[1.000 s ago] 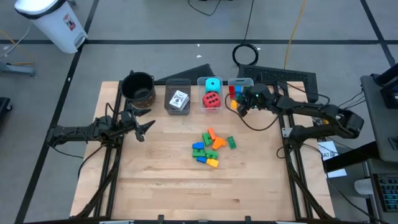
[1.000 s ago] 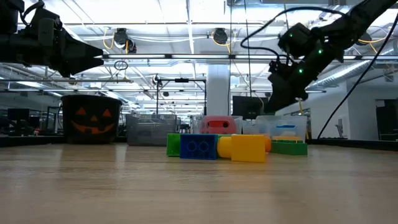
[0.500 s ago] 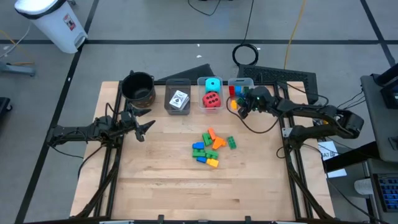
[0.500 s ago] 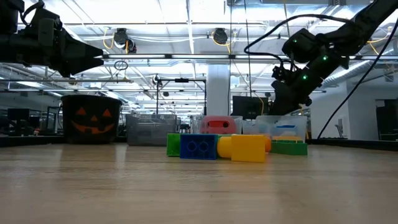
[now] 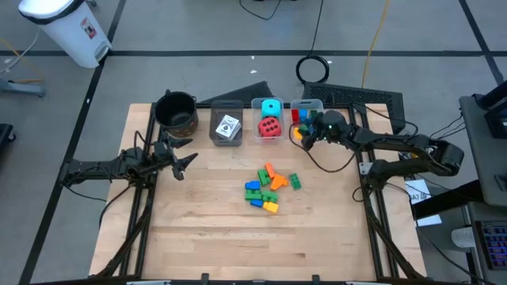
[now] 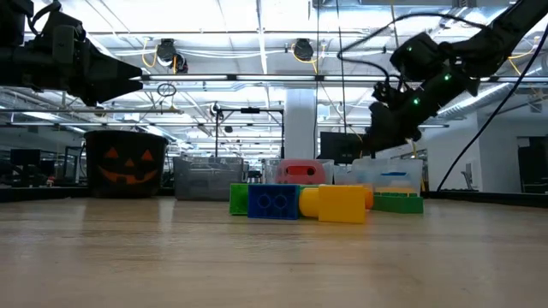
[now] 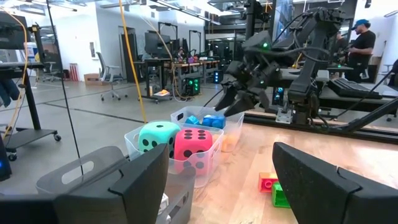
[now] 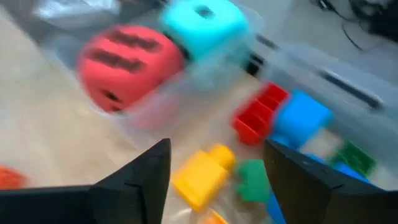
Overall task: Pick & Place Toys
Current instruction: Put the green block into the right transparent bin
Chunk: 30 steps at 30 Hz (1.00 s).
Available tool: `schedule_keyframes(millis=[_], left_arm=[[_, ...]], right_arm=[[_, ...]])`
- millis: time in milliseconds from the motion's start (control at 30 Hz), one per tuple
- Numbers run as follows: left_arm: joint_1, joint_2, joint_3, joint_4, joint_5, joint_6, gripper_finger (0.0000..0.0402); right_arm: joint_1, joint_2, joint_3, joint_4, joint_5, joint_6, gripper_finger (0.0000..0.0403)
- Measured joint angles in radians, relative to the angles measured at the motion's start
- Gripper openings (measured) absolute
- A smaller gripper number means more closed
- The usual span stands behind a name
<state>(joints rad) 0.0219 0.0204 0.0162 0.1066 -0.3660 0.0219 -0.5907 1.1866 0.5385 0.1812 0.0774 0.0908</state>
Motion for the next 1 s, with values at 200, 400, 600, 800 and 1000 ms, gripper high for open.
schedule_keyframes(millis=[200,400,600,800,1000], left_arm=[[0.000,0.000,0.000,0.000,0.000,0.000,0.0292],[0.000,0.000,0.000,0.000,0.000,0.000,0.0292],[0.000,0.000,0.000,0.001,0.000,0.000,0.0292],[0.000,0.000,0.000,0.000,0.000,0.000,0.0292],[0.000,0.000,0.000,0.000,0.000,0.000,0.0292]], right_arm=[[0.169,-0.002,0.000,0.153,-0.115,0.003,0.0243],[0.428,0.001,0.000,0.159,-0.161,-0.023,0.0238],[0.610,0.066,0.000,-0.006,-0.153,0.006,0.0222],[0.682,0.142,0.000,-0.137,-0.078,0.029,0.0202],[0.686,0.146,0.003,-0.216,-0.074,0.070,0.0190]])
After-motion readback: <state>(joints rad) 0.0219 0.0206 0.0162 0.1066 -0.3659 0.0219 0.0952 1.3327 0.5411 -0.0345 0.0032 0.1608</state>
